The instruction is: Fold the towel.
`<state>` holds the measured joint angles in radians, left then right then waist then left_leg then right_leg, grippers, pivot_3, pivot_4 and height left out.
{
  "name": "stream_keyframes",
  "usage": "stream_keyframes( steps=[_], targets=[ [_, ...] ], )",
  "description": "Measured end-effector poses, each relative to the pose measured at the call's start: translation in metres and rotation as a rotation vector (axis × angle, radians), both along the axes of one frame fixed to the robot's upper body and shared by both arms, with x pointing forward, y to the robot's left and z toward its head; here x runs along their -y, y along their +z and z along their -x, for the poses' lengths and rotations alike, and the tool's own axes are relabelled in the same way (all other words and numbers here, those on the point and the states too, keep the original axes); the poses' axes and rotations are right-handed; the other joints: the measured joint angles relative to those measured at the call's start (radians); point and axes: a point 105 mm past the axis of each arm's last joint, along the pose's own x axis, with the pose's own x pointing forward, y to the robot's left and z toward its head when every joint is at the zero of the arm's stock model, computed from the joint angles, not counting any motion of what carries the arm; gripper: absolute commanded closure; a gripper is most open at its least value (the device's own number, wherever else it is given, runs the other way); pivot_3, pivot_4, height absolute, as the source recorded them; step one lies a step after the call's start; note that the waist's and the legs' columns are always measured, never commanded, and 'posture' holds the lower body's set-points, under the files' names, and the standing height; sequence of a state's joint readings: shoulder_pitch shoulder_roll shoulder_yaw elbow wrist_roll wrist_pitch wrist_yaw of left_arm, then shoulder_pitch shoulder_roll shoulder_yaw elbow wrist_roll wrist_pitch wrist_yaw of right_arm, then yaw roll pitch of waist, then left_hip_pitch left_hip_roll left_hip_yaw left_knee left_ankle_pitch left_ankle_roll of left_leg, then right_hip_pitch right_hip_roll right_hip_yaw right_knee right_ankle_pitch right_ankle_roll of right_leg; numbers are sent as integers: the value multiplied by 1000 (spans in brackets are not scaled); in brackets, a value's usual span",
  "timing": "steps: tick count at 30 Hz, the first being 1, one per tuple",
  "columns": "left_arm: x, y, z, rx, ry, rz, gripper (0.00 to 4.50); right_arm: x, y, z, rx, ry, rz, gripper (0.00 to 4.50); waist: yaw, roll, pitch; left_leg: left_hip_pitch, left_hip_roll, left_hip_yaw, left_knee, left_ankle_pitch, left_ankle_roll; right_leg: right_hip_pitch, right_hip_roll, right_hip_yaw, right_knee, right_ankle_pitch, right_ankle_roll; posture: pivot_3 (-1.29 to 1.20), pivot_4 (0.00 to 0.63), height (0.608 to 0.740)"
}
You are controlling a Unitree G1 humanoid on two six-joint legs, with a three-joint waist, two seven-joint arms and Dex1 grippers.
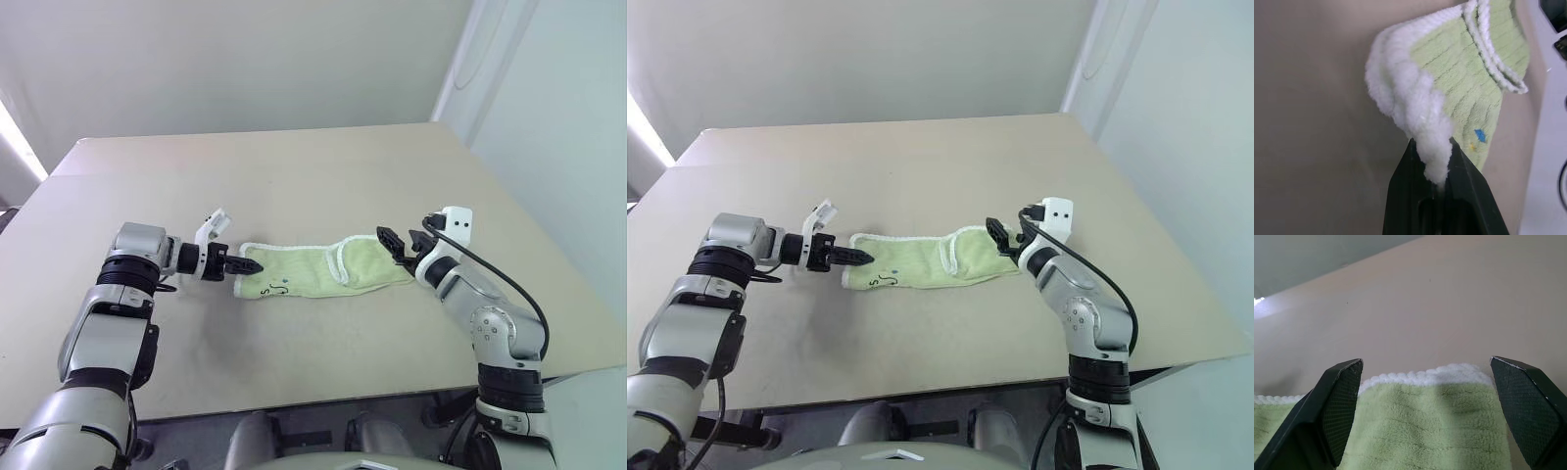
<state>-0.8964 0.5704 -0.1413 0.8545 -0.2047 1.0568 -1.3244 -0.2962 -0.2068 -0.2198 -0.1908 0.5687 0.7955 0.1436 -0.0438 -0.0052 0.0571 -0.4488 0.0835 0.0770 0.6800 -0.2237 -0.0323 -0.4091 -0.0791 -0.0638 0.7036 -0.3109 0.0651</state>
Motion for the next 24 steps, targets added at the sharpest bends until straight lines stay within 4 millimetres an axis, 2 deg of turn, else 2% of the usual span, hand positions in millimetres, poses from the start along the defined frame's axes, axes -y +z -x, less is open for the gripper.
stream_keyframes(
  steps=[5, 12, 16, 19, 24],
  targets=[
    [-21, 5, 5, -11, 4, -39, 4488, -8, 15, 7, 43, 104, -32, 138, -3, 0, 0, 0, 0, 0, -1, 0, 0, -1, 0, 0, 0, 0, 0, 0, 0, 683],
    [-71, 5, 16, -20, 38, -183, 4488, -21, 36, 33, 113, 328, -8, 138, 1, 0, 0, 0, 0, 0, -2, 0, 0, -4, 0, 0, -1, 0, -1, 0, 0, 683],
    [-90, 3, 19, -25, 49, -245, 4488, -38, 33, 56, 111, 527, 82, 138, 2, -3, 2, 0, 0, 0, -1, 0, 0, -4, -1, 0, -1, 0, -1, 0, 0, 683],
    [-99, 9, 17, 2, 39, -286, 4488, -48, 27, 68, 90, 635, 135, 138, 2, -3, 2, 0, 0, 0, -1, 0, 0, -4, -2, 0, -2, 0, -1, 0, 0, 683],
    [-119, 15, 11, 43, 77, -403, 4488, -52, 20, 73, 77, 685, 179, 138, 2, -4, 3, -2, 0, 0, -2, 0, 0, -6, -1, 0, -3, -1, -1, 0, 0, 683]
  ],
)
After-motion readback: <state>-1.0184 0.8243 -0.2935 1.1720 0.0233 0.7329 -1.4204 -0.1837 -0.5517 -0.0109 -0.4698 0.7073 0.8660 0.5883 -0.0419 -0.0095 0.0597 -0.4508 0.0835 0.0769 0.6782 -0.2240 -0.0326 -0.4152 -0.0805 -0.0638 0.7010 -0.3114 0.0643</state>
